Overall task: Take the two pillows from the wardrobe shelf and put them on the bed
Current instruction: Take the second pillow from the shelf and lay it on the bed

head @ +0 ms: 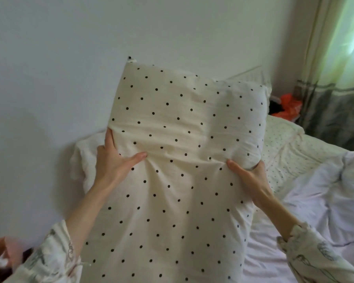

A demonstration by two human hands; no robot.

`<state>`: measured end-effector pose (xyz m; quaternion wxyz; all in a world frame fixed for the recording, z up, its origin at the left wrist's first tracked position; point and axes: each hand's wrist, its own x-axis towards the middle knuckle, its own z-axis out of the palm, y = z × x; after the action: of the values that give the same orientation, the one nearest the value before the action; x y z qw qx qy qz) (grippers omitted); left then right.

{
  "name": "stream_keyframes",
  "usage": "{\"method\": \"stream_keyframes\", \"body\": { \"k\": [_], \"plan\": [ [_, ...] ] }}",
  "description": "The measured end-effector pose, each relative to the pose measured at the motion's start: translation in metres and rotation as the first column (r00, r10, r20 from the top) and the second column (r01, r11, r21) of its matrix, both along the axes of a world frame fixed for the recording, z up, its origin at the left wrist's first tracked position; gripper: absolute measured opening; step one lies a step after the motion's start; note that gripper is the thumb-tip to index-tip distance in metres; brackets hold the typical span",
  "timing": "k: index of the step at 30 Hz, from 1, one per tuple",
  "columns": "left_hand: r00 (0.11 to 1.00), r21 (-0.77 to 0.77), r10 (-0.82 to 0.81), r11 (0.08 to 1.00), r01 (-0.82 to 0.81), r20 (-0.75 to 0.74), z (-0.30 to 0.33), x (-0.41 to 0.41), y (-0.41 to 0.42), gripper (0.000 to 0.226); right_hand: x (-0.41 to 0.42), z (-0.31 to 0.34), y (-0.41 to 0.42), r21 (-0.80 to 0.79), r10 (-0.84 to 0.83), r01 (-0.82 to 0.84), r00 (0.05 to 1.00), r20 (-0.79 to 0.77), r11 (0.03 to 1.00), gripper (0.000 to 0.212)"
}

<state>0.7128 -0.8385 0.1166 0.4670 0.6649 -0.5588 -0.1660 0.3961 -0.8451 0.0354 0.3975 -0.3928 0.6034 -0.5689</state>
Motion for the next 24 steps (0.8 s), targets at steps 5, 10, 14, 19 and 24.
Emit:
{"method": "stream_keyframes", "body": {
  "k": [5,10,14,19,24],
  "plan": [
    [0.987,0.133,-0.16,0.978,0.159,0.0,-0.03,0.0,-0.118,0.108,0.0,-0.025,-0.062,0.072,-0.164,0.166,0.986,-0.044,0.983,0.1],
    [0.953,0.273,-0.304,0.917,0.29,0.008,-0.067,-0.004,-0.232,0.108,0.012,-0.052,-0.115,0.168,-0.288,0.292,0.956,-0.052,0.942,0.104],
    [0.919,0.375,-0.383,0.868,0.325,0.09,-0.104,-0.02,-0.301,0.104,0.016,-0.084,-0.143,0.248,-0.367,0.372,0.928,-0.068,0.894,0.112],
    [0.862,0.511,-0.477,0.791,0.336,0.171,-0.158,-0.048,-0.38,0.109,0.007,-0.129,-0.181,0.372,-0.436,0.441,0.894,-0.102,0.817,0.12],
    [0.775,0.683,-0.607,0.643,0.347,0.178,-0.223,-0.072,-0.447,0.107,-0.005,-0.185,-0.231,0.514,-0.384,0.395,0.914,-0.132,0.762,0.097]
  ]
}}
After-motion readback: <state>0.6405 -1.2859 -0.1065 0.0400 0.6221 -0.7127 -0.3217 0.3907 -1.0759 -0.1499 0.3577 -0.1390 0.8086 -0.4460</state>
